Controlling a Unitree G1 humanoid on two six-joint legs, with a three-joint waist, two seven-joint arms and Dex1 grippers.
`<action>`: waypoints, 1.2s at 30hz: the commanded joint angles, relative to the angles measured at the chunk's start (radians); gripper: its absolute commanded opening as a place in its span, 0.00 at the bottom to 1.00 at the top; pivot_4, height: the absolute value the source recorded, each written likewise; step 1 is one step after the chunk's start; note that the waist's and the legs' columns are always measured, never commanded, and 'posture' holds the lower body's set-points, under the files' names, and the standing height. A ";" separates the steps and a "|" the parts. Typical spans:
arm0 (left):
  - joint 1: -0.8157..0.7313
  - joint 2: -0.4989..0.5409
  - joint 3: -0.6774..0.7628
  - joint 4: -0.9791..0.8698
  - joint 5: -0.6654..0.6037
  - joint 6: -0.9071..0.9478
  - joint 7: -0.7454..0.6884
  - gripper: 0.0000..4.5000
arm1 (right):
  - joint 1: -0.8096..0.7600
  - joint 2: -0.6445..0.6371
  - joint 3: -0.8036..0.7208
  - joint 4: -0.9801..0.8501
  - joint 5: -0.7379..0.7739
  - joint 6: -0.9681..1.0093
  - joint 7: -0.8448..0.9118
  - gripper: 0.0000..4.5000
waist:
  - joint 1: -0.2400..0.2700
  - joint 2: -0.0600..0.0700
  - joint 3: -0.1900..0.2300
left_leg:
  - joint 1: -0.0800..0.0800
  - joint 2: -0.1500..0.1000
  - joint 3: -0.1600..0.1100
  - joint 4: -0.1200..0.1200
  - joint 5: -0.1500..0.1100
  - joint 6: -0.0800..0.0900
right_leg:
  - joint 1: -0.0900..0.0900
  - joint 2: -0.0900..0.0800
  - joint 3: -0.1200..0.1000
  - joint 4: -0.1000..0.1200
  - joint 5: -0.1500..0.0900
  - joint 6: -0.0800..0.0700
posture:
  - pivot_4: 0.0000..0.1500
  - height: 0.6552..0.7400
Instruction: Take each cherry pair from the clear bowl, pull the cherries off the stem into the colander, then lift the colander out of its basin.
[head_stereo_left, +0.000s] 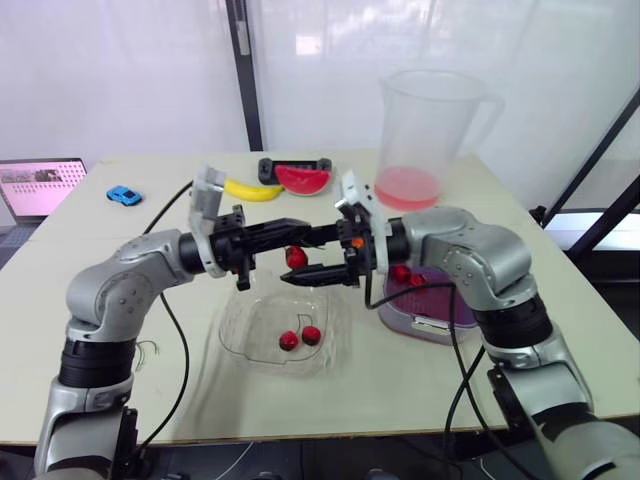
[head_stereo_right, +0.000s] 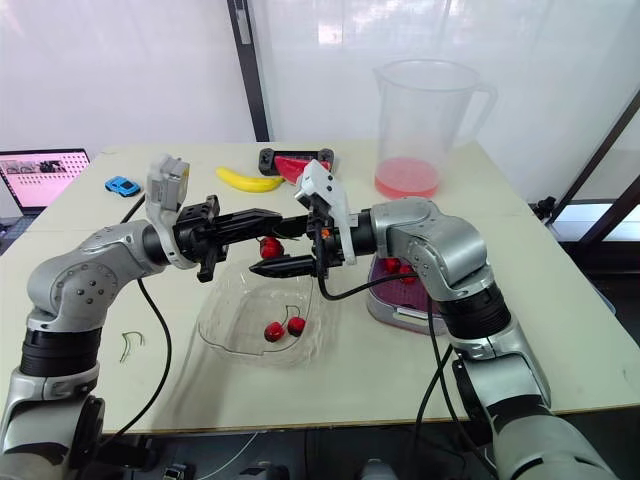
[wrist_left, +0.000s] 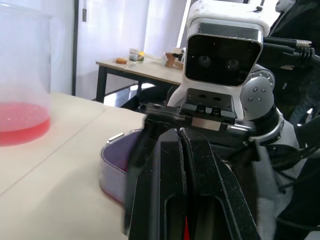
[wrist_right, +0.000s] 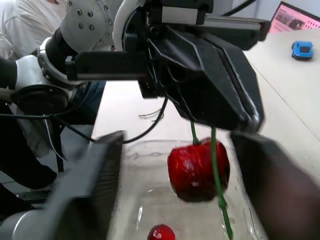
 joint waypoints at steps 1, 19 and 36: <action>-0.006 0.014 0.005 -0.006 0.005 -0.017 -0.020 0.00 | -0.008 0.023 -0.011 -0.002 0.008 -0.010 -0.028 0.40 | 0.000 0.000 0.000 | 0.000 0.000 0.000 0.000 0.000 0.000 | 0.000 0.000 0.000 0.000 0.000 0.000 | 1.00 1.00; -0.020 0.002 0.009 0.005 0.016 -0.022 -0.023 0.00 | 0.001 0.001 0.020 0.012 -0.016 -0.022 -0.025 0.40 | 0.000 0.000 0.000 | 0.000 0.000 0.000 0.000 -0.001 0.001 | 0.000 0.000 0.000 0.000 0.000 0.000 | 1.00 1.00; -0.004 0.008 0.036 -0.002 0.006 -0.020 -0.009 0.00 | 0.070 -0.186 0.032 -0.025 -0.024 0.023 0.030 0.40 | 0.000 0.000 0.000 | 0.000 0.000 0.000 0.000 -0.001 0.002 | 0.000 0.000 0.000 0.000 0.000 0.000 | 1.00 1.00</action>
